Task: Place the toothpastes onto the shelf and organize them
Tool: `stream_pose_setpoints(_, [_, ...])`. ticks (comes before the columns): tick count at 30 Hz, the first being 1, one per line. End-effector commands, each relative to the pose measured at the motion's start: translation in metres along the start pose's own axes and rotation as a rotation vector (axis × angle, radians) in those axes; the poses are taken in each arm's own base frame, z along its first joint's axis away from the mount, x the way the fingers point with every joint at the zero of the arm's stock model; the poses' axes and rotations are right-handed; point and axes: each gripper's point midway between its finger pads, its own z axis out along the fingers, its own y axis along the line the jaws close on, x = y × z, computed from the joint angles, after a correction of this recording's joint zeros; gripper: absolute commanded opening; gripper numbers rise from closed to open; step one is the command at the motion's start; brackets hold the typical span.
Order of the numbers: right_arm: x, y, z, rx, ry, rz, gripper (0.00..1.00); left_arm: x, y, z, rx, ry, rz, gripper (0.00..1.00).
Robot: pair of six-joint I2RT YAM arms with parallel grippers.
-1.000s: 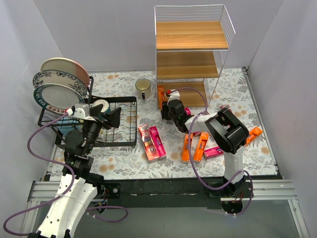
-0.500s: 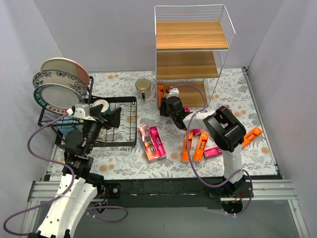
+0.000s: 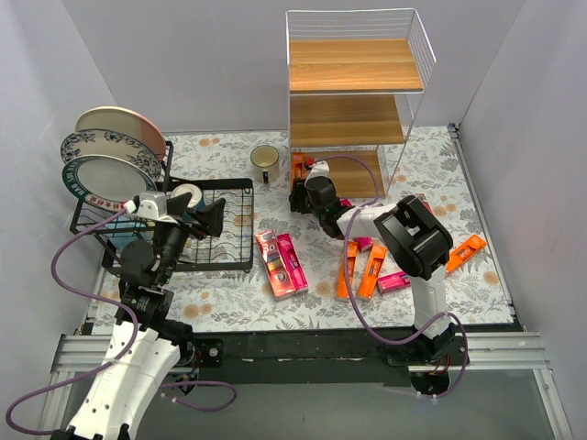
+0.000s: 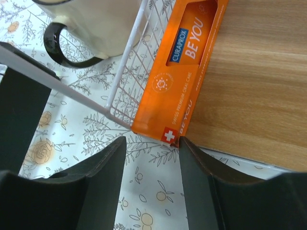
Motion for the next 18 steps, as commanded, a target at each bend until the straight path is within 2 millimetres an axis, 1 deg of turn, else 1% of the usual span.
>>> stream_pose_setpoints(1, [-0.035,0.013,-0.016,-0.046,-0.089,0.016,0.57,-0.003,-0.001,-0.002,0.003,-0.007,0.008,0.98])
stream_pose_setpoints(2, [-0.030,0.011,-0.019,-0.041,-0.075,0.011,0.58,-0.002,-0.001,-0.002,0.002,-0.006,0.008,0.98])
stream_pose_setpoints(3, [-0.030,0.011,-0.023,-0.048,-0.071,0.009,0.59,-0.003,-0.001,-0.002,0.003,-0.007,0.008,0.98])
stream_pose_setpoints(4, [-0.038,0.015,-0.030,-0.059,-0.082,0.012,0.60,-0.002,0.000,-0.001,0.000,-0.005,0.008,0.98])
stream_pose_setpoints(6, [-0.032,0.013,-0.040,-0.064,-0.048,-0.004,0.61,-0.002,-0.001,-0.002,0.003,-0.007,0.009,0.98])
stream_pose_setpoints(7, [-0.041,0.015,-0.049,-0.075,-0.059,-0.015,0.63,-0.003,-0.001,-0.002,0.002,-0.009,0.008,0.98])
stream_pose_setpoints(8, [-0.037,0.012,-0.056,-0.070,-0.040,-0.024,0.66,-0.003,-0.001,-0.002,0.002,-0.009,0.008,0.98])
stream_pose_setpoints(9, [-0.029,0.007,-0.063,-0.053,0.004,-0.034,0.68,-0.004,-0.001,-0.002,0.002,-0.010,0.008,0.98])
stream_pose_setpoints(10, [-0.037,0.009,-0.074,-0.056,-0.003,-0.037,0.69,-0.004,-0.002,-0.003,0.006,-0.011,0.008,0.98])
stream_pose_setpoints(11, [-0.035,0.005,-0.080,-0.047,0.016,-0.047,0.70,-0.005,-0.002,-0.003,0.005,-0.014,0.007,0.98])
stream_pose_setpoints(12, [-0.018,-0.005,-0.090,-0.012,0.092,-0.063,0.70,-0.005,-0.003,-0.003,0.009,-0.016,0.008,0.98])
stream_pose_setpoints(13, [-0.023,-0.005,-0.100,-0.008,0.098,-0.067,0.72,-0.006,-0.003,-0.004,0.008,-0.020,0.008,0.98])
stream_pose_setpoints(15, [-0.007,-0.019,-0.117,0.037,0.170,-0.078,0.77,-0.007,-0.003,-0.004,0.007,-0.022,0.008,0.98])
stream_pose_setpoints(16, [-0.001,-0.026,-0.133,0.062,0.217,-0.084,0.78,-0.008,-0.003,-0.004,0.006,-0.024,0.009,0.98])
stream_pose_setpoints(18, [0.011,-0.038,-0.151,0.105,0.263,-0.075,0.81,-0.008,-0.003,-0.004,0.008,-0.023,0.009,0.98])
